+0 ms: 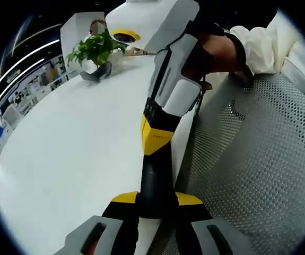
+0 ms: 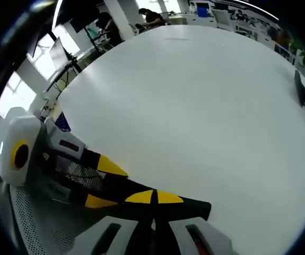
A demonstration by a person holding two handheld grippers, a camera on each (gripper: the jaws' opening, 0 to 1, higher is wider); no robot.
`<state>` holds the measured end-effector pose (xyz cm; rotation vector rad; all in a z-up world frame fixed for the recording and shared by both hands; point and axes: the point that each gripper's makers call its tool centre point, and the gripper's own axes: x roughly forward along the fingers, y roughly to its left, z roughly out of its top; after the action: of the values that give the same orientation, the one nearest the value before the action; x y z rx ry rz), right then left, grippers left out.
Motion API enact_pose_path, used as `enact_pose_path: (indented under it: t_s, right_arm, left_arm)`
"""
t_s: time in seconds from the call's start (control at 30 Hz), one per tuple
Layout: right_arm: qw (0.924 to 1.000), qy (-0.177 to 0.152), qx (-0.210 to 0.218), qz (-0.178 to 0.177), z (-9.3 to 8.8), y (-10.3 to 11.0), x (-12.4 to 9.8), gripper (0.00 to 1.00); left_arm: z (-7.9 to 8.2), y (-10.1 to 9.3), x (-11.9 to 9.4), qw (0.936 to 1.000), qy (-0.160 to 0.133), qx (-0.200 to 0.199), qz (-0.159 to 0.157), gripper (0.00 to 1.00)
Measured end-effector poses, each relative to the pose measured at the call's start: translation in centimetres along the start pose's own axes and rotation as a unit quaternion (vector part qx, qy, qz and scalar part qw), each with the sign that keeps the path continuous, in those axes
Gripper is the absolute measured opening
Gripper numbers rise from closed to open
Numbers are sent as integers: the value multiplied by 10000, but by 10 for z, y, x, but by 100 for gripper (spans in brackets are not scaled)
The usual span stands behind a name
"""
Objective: Press the specified remote control buttons in sequence, fully releasing each button before pressing the next.
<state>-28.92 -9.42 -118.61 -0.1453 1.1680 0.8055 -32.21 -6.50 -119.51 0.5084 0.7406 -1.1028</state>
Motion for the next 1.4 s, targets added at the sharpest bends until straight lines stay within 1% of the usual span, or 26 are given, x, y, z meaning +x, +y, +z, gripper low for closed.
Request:
enact_pose_path:
  t_s: [0.27, 0.4, 0.5, 0.77, 0.97, 1.13, 1.2, 1.3, 1.4]
  right_arm:
    - [10000, -40, 73, 17, 0, 0, 0, 0]
    - [9999, -35, -98, -68, 0, 1, 1, 0]
    - [9998, -33, -145, -94, 0, 0, 1, 0]
    - [10000, -51, -36, -62, 0, -1, 1, 0]
    - [9999, 10, 151, 15, -1, -2, 0, 0]
    - [9995, 105, 279, -51, -4, -4, -3, 0]
    - [9990, 163, 418, -55, -5, -6, -4, 0]
    - [9969, 266, 730, 114, -7, -4, -7, 0]
    - [9956, 268, 864, 235, -7, -2, -8, 0]
  left_arm:
    - [0, 0, 0, 10000, -1, 40, 13, 24]
    - [0, 0, 0, 10000, -3, 53, 17, 24]
    - [1, 0, 1, 10000, -3, 52, 17, 24]
    - [1, 0, 1, 10000, -5, 49, 21, 24]
    - [0, 0, 1, 9999, 2, 112, 36, 24]
    - [0, 0, 1, 9999, 14, 146, 50, 24]
    - [0, 0, 1, 9999, 10, 136, 48, 24]
    - [0, 0, 1, 9999, 5, 128, 47, 24]
    - [0, 0, 1, 9999, -1, 120, 45, 24]
